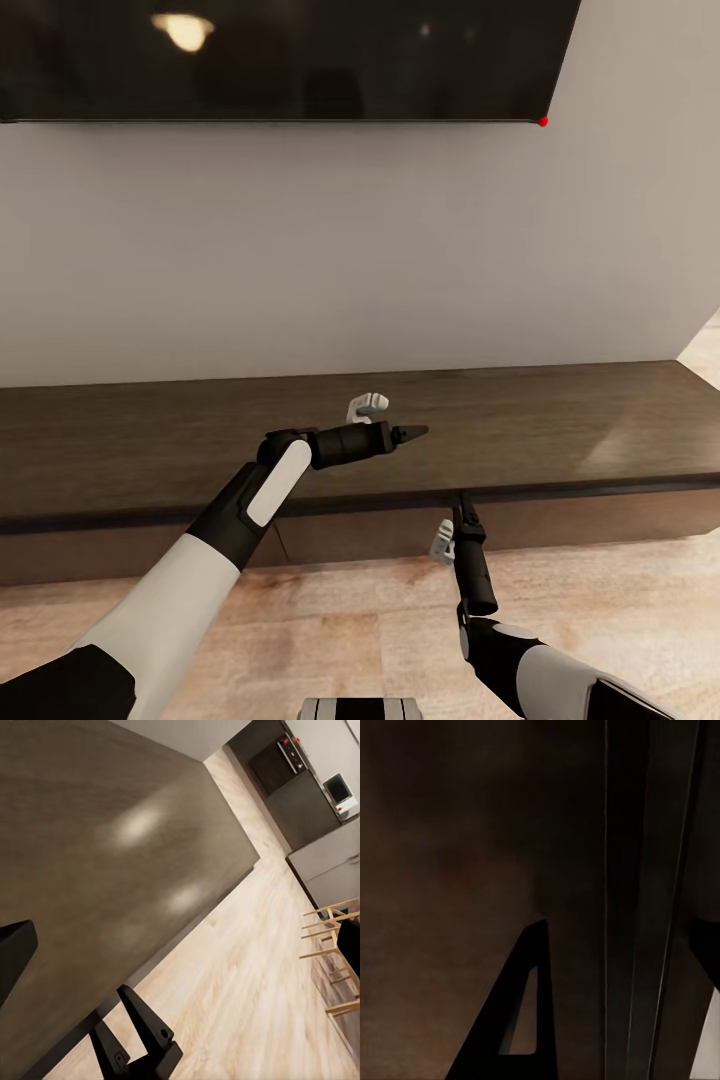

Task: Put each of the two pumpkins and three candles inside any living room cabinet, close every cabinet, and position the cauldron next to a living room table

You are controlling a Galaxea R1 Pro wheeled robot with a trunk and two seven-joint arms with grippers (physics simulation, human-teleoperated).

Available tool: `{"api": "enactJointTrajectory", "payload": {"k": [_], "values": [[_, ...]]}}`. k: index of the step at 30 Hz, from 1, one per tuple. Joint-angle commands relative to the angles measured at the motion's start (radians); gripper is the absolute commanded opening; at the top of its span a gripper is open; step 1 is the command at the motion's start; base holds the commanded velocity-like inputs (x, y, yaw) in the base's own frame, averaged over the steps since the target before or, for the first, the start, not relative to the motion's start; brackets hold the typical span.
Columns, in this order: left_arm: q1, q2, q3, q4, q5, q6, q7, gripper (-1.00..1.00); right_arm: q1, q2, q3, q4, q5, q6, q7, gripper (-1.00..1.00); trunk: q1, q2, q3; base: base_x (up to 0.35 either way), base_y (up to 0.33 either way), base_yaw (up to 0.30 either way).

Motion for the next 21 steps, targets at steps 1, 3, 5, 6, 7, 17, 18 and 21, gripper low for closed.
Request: {"api": "enactJointTrajectory", "payload": {"k": [1, 3, 5, 6, 7, 17, 18, 21], "values": [[0.0, 0.0, 0.0, 0.0, 0.0, 0.0, 0.0, 1.0, -0.012, 0.001, 0.007, 0.0, -0.002, 0.0, 0.001, -1.0, 0.0, 0.0, 0.0, 0.0, 0.0, 0.0], [0.0, 0.0, 0.0, 0.0, 0.0, 0.0, 0.0, 1.0, -0.012, 0.001, 0.006, 0.0, -0.002, 0.002, 0.0, -1.0, 0.0, 0.0, 0.0, 0.0, 0.0, 0.0], [0.0, 0.0, 0.0, 0.0, 0.0, 0.0, 0.0, 1.0, -0.011, 0.001, 0.006, 0.0, -0.002, 0.003, -0.001, -1.0, 0.0, 0.0, 0.0, 0.0, 0.0, 0.0], [0.0, 0.0, 0.0, 0.0, 0.0, 0.0, 0.0, 1.0, -0.011, 0.001, 0.006, 0.0, -0.002, 0.003, -0.001, -1.0, 0.0, 0.0, 0.0, 0.0, 0.0, 0.0], [0.0, 0.0, 0.001, -0.001, 0.0, 0.0, 0.0, 1.0, -0.01, 0.001, 0.005, 0.0, -0.002, 0.002, -0.001, -1.0, 0.0, 0.0, 0.0, 0.0, 0.0, 0.0], [0.0, 0.0, 0.0, -0.002, 0.001, 0.0, -0.001, 1.0, -0.009, 0.001, -0.04, 0.0, 0.0, 0.001, 0.001, -1.0, 0.0, 0.0, 0.0, 0.0, 0.0, 0.0], [0.001, 0.0, 0.0, -0.002, 0.001, 0.0, -0.001, 1.0, -0.008, 0.001, -0.041, 0.0, 0.0, 0.001, 0.001, -1.0, 0.0, 0.0, 0.0, 0.0, 0.0, 0.0], [0.002, 0.0, 0.0, -0.002, 0.0, 0.0, -0.002, 1.0, -0.008, 0.001, -0.041, 0.0, 0.0, 0.001, 0.001, -1.0, 0.0, 0.0, 0.0, 0.0, 0.0, 0.0]]}}
